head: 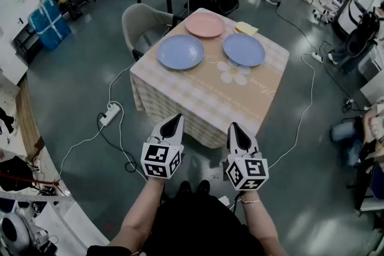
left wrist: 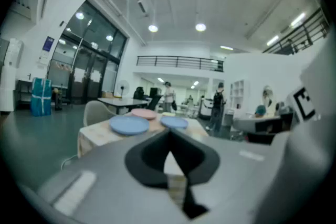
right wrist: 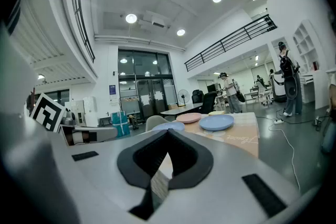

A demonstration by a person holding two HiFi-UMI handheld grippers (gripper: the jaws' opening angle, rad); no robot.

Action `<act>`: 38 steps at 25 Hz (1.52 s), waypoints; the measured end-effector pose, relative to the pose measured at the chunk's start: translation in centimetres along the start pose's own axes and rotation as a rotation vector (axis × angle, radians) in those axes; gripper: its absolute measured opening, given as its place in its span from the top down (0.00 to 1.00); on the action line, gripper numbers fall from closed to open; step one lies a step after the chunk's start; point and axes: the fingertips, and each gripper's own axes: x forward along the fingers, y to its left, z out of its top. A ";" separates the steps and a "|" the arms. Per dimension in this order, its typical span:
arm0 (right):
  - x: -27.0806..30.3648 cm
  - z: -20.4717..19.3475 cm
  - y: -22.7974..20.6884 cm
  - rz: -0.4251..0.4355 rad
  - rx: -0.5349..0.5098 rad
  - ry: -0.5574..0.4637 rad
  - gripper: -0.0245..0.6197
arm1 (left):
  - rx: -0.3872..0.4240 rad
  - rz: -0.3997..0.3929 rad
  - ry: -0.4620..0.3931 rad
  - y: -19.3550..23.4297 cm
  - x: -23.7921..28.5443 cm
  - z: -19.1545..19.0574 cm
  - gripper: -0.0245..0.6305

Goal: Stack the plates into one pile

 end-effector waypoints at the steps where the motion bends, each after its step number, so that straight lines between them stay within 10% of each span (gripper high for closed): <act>1: 0.1 0.1 -0.1 0.000 0.001 -0.003 0.95 | -0.001 0.003 -0.002 0.1 0.1 0.1 0.95; 25: 1.8 1.4 -1.6 0.116 0.061 -0.033 0.95 | -0.008 0.130 -0.007 0.7 1.1 0.2 0.95; 38: 4.7 1.5 -1.3 0.163 0.125 -0.015 0.81 | -0.032 0.177 0.004 3.9 1.7 0.3 0.74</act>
